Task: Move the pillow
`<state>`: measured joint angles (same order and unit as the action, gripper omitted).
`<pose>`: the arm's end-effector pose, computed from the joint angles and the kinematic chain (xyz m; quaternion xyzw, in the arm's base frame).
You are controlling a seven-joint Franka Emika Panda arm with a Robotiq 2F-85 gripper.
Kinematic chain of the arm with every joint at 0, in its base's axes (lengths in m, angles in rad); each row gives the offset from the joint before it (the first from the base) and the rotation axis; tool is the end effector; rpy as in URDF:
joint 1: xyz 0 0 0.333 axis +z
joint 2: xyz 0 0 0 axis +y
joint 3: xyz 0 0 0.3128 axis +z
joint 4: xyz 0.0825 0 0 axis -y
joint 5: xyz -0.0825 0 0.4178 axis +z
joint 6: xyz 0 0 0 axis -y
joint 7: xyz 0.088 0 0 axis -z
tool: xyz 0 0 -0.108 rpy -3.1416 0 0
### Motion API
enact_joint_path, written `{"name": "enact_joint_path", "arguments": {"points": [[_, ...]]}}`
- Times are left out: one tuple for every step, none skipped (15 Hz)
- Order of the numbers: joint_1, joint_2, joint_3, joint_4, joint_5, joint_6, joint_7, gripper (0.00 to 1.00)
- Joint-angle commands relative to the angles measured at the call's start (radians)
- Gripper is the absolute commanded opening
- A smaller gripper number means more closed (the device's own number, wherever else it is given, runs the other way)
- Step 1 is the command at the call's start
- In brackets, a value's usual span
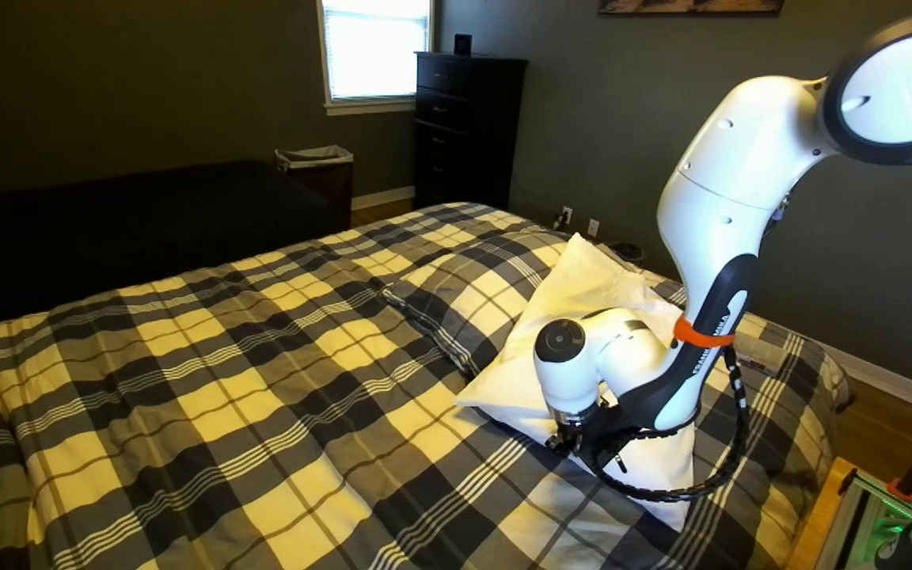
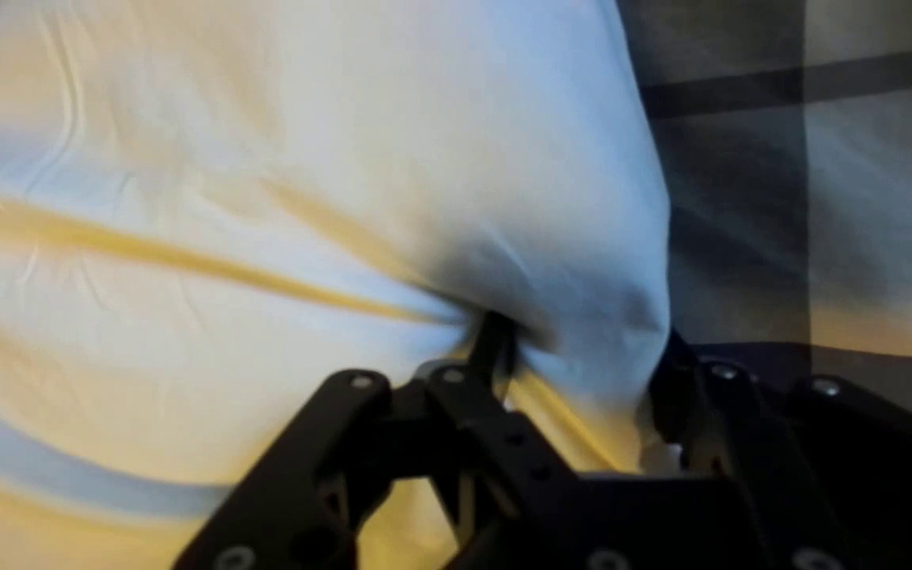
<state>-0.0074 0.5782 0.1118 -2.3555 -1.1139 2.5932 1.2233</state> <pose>0.4398 0.0738 0.0276 0.9764 -0.0363 0.0025 0.2127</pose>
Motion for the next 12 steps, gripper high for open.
{"name": "enact_joint_path", "arguments": {"points": [[0.004, -0.052, -0.007, -0.05, 0.19, 0.005, -0.13, 0.12], [0.001, -0.081, 0.0, -0.069, 0.259, 0.008, -0.175, 0.06], [0.007, -0.102, -0.001, -0.078, 0.32, 0.002, -0.215, 0.02], [0.01, -0.133, 0.004, -0.095, 0.398, -0.011, -0.26, 0.0], [0.022, -0.162, -0.001, -0.105, 0.467, -0.031, -0.292, 0.0], [0.041, -0.2, -0.012, -0.116, 0.526, -0.06, -0.306, 0.0], [0.057, -0.227, -0.025, -0.123, 0.578, -0.083, -0.317, 0.02], [0.075, -0.258, -0.038, -0.127, 0.62, -0.117, -0.321, 0.01], [0.091, -0.281, -0.049, -0.128, 0.654, -0.149, -0.326, 0.01], [0.109, -0.304, -0.062, -0.128, 0.679, -0.189, -0.319, 0.01], [0.123, -0.327, -0.072, -0.13, 0.693, -0.229, -0.305, 0.01], [0.133, -0.354, -0.075, -0.131, 0.709, -0.28, -0.301, 0.01]]}}
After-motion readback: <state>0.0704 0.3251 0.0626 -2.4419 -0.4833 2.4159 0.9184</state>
